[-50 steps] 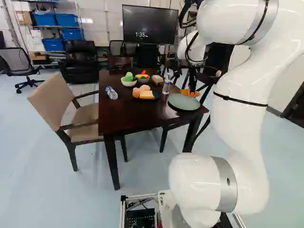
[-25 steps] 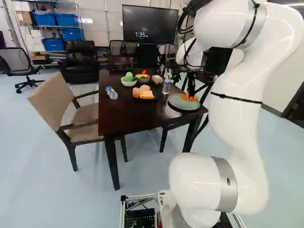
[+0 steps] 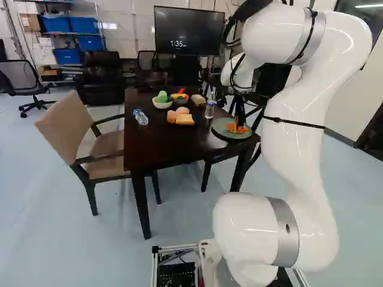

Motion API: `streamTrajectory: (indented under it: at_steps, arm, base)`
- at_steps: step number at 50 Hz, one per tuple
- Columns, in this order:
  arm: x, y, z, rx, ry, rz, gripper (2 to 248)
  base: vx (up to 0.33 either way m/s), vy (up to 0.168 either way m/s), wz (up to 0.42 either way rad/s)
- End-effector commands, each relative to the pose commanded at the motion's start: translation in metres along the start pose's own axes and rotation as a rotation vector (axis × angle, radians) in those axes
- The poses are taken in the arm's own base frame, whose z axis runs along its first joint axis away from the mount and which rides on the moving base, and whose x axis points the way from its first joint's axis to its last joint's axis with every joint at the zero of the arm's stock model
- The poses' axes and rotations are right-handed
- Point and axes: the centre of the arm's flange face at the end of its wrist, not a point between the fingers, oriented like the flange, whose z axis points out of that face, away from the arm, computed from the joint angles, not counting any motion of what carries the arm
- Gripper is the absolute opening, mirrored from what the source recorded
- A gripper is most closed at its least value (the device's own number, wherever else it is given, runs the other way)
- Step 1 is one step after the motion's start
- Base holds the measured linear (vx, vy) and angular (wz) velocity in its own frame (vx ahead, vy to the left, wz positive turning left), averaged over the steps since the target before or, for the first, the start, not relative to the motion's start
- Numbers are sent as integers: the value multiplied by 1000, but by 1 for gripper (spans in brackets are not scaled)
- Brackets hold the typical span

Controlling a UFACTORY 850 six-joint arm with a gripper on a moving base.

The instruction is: Move the croissant to the empty plate

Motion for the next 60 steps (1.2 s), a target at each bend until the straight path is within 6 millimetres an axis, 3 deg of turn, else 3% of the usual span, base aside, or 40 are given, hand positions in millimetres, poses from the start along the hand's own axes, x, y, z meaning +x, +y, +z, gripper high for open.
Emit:
streamTrajectory:
  at_steps: [4, 5, 9, 10, 14, 15, 49, 60]
  arm:
    - [0, 0, 0, 0, 0, 0, 165]
    - [0, 0, 0, 0, 0, 0, 198]
    - [0, 0, 0, 0, 0, 0, 198]
    - [0, 0, 0, 0, 0, 0, 233]
    - [0, 0, -2, -2, 0, 0, 233]
    - [0, 0, -3, -4, 0, 1, 247]
    - [-8, -9, -52, -76, -2, 13, 247]
    - [-11, -26, -70, -92, -2, 16, 247]
  base:
    - [0, 0, 0]
    - [0, 0, 0]
    - [0, 0, 0]
    - [0, 0, 0]
    - [0, 0, 0]
    - [0, 0, 0]
    - [0, 0, 0]
    - [0, 0, 0]
